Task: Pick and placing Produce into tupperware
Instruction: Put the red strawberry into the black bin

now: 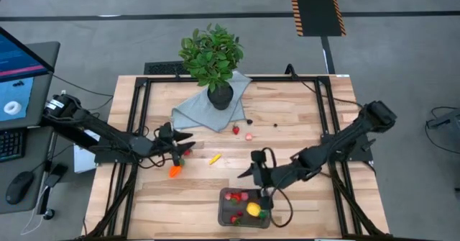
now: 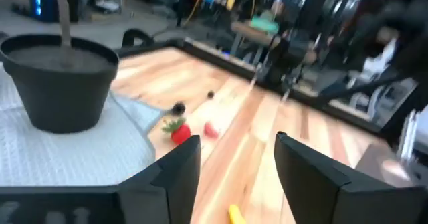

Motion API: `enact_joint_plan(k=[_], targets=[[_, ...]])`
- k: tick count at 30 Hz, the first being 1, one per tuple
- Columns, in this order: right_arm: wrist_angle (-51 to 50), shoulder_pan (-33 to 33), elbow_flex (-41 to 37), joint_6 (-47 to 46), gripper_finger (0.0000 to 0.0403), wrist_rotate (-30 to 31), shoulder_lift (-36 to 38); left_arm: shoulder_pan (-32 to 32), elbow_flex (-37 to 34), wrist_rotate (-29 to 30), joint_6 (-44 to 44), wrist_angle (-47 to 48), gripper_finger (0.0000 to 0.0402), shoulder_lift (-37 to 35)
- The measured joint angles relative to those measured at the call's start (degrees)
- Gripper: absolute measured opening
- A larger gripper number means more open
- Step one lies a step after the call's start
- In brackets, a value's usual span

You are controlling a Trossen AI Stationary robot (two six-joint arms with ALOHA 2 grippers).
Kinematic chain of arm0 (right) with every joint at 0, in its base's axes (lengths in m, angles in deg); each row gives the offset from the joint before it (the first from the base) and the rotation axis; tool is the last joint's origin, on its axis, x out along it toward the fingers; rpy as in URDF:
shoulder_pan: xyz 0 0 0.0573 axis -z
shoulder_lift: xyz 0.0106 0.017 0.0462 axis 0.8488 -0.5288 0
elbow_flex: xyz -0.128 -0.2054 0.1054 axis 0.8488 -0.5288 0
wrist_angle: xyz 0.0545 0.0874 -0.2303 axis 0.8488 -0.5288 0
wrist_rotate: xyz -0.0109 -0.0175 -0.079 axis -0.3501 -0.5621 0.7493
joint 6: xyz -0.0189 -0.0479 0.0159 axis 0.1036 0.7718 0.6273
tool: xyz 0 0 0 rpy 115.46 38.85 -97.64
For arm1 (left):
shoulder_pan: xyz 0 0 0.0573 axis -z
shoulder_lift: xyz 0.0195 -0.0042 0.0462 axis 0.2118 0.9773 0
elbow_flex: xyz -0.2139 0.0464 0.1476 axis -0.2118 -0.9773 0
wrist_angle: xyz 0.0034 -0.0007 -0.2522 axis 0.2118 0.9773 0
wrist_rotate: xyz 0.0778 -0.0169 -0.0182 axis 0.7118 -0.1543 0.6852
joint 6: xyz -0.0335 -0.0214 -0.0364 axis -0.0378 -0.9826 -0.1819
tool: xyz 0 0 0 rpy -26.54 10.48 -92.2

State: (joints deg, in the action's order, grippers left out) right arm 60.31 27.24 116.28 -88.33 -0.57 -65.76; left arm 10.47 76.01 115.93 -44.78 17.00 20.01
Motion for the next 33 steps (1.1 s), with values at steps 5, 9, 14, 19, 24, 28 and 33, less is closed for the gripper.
enact_joint_plan(k=[5,9,14,19,24,28,33], targets=[[-2.4,2.1,0.0,3.8,0.0240,0.0,4.2,0.0,10.2,2.0,-9.5,29.2,0.0231,0.0],[-5.8,3.8,0.0,5.0,0.0240,0.0,6.5,0.0,17.1,3.0,-18.8,53.1,0.0260,0.0],[-8.6,5.0,0.0,5.0,0.0240,0.0,7.0,0.0,19.1,-2.3,-26.4,62.5,0.0266,0.0],[-11.2,5.0,0.0,3.9,0.0240,0.0,6.7,0.0,19.1,-5.8,-28.1,63.8,0.0254,0.2],[-12.3,5.1,0.0,3.4,0.0240,0.0,6.7,0.0,19.1,-8.7,-29.6,64.5,0.0240,3.0],[-12.7,5.1,0.0,3.0,0.0240,0.0,6.7,0.0,19.1,-11.1,-30.8,63.6,0.0235,6.7],[-13.6,5.1,0.0,1.6,0.0240,0.0,6.7,0.0,19.1,-12.2,-30.8,62.1,0.0235,12.1]])
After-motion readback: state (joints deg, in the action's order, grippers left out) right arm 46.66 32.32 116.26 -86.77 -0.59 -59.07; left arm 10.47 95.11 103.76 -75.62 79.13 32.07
